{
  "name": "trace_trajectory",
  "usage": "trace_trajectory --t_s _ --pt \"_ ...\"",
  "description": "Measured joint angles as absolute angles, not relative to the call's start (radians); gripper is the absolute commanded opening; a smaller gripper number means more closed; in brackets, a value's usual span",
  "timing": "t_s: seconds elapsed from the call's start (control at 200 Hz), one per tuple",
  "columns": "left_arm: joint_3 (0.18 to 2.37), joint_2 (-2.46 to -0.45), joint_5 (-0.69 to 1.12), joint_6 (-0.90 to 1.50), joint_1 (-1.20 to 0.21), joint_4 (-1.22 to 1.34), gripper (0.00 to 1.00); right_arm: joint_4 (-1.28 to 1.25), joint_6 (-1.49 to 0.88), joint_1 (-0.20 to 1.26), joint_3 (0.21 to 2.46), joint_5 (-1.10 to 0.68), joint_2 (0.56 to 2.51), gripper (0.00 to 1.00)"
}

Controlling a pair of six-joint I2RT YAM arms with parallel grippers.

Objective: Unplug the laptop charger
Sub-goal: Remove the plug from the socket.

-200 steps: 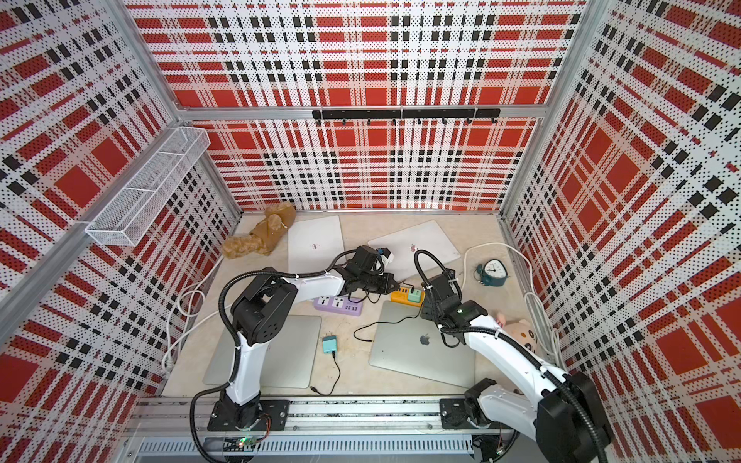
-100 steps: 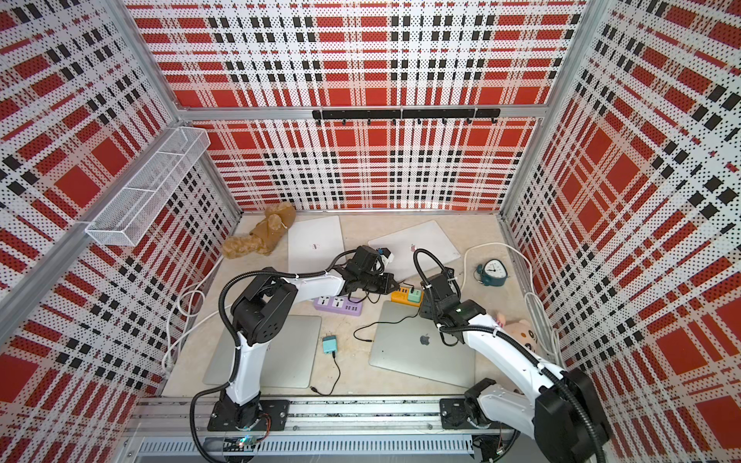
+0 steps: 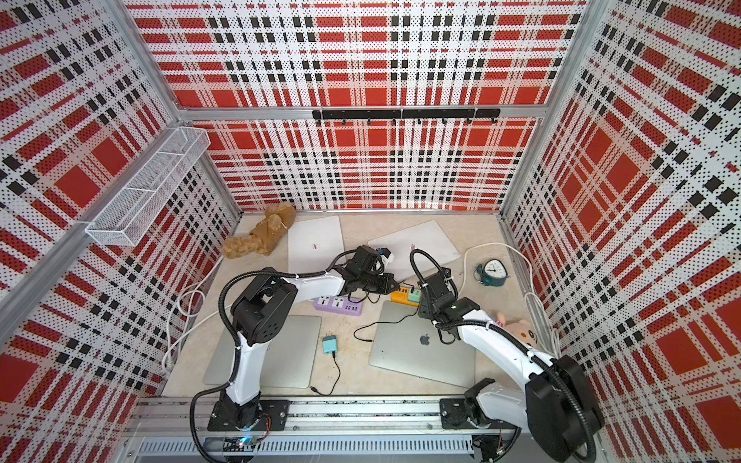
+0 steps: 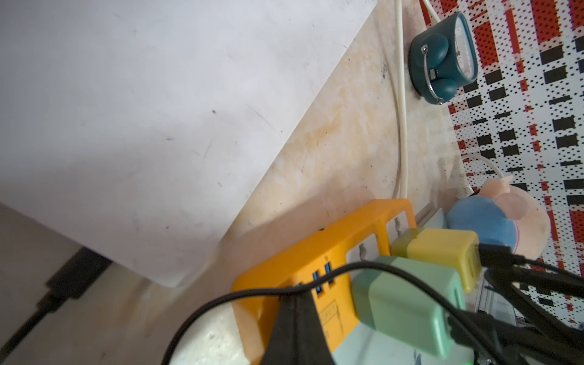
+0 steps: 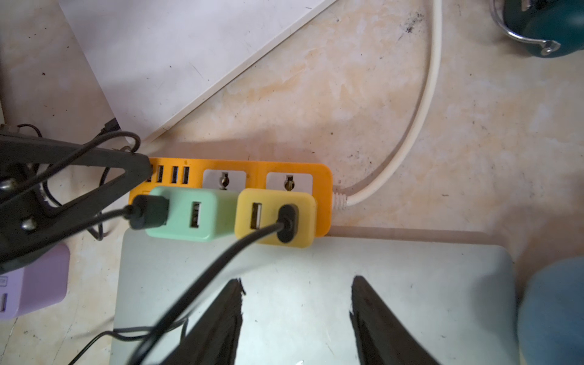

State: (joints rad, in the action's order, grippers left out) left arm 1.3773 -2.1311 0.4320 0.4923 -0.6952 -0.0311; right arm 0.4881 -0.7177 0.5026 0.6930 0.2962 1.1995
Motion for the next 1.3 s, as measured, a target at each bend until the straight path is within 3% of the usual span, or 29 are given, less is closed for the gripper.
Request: trace_trajectory --t_s 0.922,1.298 --pt "1.377 -2.131 0.433 0.489 -0.695 -0.033 0.0 0.403 -0.682 0.485 0.744 0.334 1.359 0.6" --pt "1.377 -2.131 0.433 0.489 -0.695 -0.033 0.0 0.375 -0.672 0.475 0.762 0.333 1.413 0.54"
